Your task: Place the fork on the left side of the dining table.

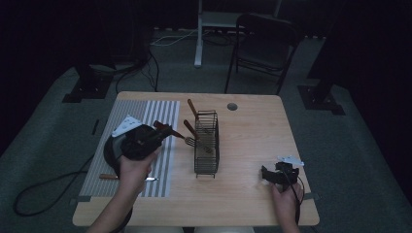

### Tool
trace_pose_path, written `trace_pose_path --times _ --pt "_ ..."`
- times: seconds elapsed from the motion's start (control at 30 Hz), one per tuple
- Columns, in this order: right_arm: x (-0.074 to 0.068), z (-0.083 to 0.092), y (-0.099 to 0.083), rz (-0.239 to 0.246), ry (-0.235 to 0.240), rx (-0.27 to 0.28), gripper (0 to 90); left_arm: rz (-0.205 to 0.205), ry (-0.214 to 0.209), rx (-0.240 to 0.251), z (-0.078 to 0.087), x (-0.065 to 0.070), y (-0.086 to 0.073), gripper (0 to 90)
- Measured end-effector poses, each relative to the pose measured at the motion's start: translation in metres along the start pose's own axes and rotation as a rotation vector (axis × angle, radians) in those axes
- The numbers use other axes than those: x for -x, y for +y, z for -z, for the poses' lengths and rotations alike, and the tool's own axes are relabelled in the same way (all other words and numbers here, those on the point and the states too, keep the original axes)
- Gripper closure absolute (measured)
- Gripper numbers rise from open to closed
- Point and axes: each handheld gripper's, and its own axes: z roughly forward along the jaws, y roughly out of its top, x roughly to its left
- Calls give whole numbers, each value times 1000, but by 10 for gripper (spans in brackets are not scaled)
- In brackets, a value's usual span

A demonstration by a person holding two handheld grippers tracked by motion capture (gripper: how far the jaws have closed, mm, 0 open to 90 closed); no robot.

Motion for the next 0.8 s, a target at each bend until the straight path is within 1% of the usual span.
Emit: trace_pose_path --times 0.13,0.2,0.4,0.47,0.57,0.6,0.67,0.73,0.77,0.8 --pt "0 0 0 0 0 0 115 -4 41 24 8 -9 5 807" --pt "0 0 0 0 0 0 115 -7 76 30 9 -16 6 807" --pt "0 0 0 -3 0 -1 115 37 145 16 6 -44 3 807" --pt "0 0 0 0 0 -1 115 40 175 8 4 -52 0 808" --pt "0 0 0 0 0 0 115 60 212 -3 -1 -66 -4 807" --pt "0 0 0 -1 0 0 115 73 216 -10 -2 -71 -6 807" --pt "0 0 0 0 0 0 115 82 236 -19 -5 -79 -8 807" --pt "0 0 0 0 0 0 115 106 245 -20 -8 -87 -12 807" --pt "0 0 0 1 -1 1 115 106 245 -20 -8 -87 -12 807" --pt "0 0 0 -1 0 -1 115 116 255 -25 -11 -94 -14 807"
